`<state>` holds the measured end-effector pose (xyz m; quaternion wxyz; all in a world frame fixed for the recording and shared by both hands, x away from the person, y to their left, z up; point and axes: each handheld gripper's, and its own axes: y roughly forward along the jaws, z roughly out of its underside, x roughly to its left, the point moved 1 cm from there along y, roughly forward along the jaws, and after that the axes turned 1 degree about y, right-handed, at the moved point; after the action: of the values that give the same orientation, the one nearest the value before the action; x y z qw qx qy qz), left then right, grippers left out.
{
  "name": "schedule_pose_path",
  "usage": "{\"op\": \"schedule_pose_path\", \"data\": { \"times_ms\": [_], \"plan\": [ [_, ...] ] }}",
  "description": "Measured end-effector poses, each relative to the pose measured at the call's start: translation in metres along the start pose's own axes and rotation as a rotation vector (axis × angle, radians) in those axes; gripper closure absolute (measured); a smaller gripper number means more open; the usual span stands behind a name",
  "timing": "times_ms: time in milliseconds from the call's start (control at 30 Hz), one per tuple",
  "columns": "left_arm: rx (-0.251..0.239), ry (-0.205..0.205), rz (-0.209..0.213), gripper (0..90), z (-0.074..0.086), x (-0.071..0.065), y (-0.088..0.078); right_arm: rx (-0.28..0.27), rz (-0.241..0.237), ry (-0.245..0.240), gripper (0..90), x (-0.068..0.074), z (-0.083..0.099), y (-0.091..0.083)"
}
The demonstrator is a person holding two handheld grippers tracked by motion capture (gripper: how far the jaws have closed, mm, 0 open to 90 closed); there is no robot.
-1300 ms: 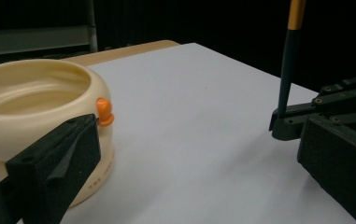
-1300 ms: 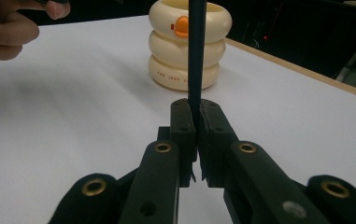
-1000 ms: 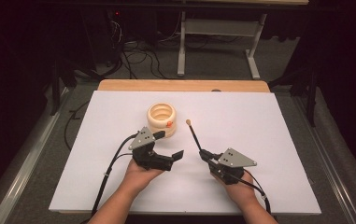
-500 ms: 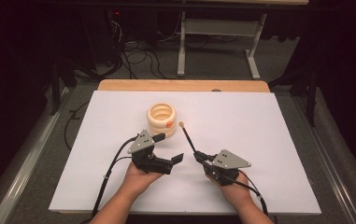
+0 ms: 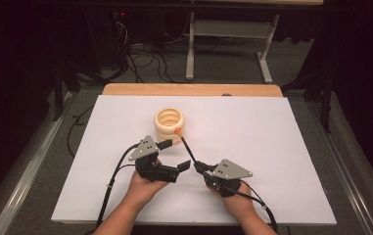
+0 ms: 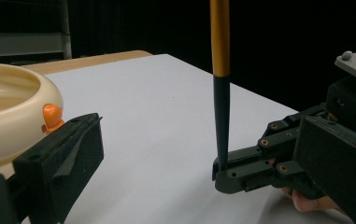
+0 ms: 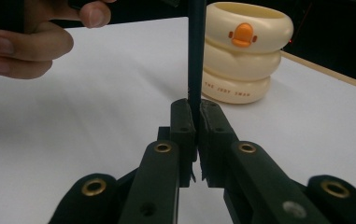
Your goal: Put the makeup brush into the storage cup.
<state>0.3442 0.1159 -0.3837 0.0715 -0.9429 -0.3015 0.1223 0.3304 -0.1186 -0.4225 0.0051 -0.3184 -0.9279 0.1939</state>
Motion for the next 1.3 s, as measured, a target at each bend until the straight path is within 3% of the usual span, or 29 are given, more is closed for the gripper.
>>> {"op": "schedule_pose_path", "data": {
  "times_ms": [600, 1300],
  "plan": [
    [-0.023, -0.027, 0.05, 17.5, -0.001, 0.001, -0.005, 0.013, -0.027, 0.0, 87.3, 0.004, 0.002, 0.004],
    [-0.056, -0.058, 0.095, 61.5, 0.003, 0.008, -0.01, 0.02, -0.043, -0.025, 87.3, 0.008, 0.002, 0.007]
  ]
}}
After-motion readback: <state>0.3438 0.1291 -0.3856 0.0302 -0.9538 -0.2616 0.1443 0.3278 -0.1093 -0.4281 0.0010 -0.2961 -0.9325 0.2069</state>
